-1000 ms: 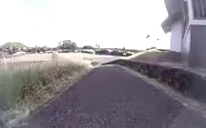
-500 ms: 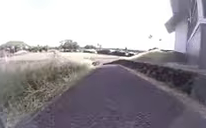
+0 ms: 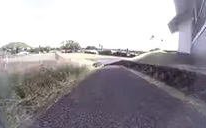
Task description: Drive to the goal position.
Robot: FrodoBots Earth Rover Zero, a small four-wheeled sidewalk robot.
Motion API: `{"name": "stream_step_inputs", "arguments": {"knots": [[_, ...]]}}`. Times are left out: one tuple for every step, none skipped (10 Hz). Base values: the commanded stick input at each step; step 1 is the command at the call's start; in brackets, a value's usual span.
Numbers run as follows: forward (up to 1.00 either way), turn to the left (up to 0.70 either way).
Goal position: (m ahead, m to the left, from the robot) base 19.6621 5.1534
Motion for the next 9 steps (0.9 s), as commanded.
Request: {"name": "stream_step_inputs", "arguments": {"knots": [[0.85, -0.34], [0.85, -0.34], [0.85, -0.34], [0.85, -0.16], [0.85, 0.00], [0.85, 0.00], [0.85, 0.00], [0.85, 0.00], [0.85, 0.00]]}}
